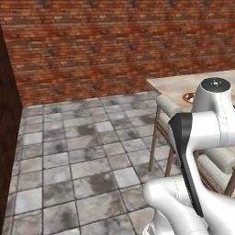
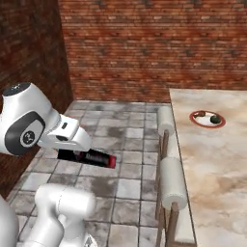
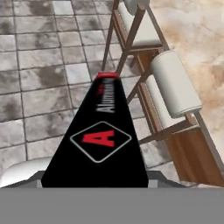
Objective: Retrieve the tupperware and aluminum foil from the cabinet and place them on the dining counter near the plate with squash and chicken drumstick to prepare for storing leftovers.
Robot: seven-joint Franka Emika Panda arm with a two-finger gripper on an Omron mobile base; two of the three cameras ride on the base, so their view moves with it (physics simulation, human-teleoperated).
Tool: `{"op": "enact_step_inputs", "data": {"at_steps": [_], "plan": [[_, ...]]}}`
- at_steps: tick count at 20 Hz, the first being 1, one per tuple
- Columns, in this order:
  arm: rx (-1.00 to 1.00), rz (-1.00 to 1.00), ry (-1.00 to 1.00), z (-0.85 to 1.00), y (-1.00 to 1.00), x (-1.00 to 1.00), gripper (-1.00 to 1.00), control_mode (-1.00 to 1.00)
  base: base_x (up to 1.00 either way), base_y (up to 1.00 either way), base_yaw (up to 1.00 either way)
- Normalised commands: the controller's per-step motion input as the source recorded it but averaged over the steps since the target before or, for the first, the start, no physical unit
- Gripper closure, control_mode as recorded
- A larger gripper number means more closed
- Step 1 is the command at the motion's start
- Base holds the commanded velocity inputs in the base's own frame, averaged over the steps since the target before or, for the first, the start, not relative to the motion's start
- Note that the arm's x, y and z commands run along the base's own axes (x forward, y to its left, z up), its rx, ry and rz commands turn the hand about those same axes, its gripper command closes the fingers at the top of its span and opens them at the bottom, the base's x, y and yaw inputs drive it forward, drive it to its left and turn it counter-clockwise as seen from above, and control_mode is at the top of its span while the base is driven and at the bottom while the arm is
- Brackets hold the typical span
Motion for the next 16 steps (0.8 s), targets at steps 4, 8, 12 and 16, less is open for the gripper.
{"op": "enact_step_inputs", "data": {"at_steps": [4,8,12,16], "plan": [[0.0,0.0,0.0,0.0,0.0,0.0,1.0,1.0,0.98,0.26,-0.51],[0.0,0.0,0.0,0.0,0.0,0.0,1.0,1.0,0.92,0.25,-0.51],[0.0,0.0,0.0,0.0,0.0,0.0,1.0,1.0,0.81,0.22,-0.53],[0.0,0.0,0.0,0.0,0.0,0.0,1.0,1.0,0.61,0.2,-0.54]]}}
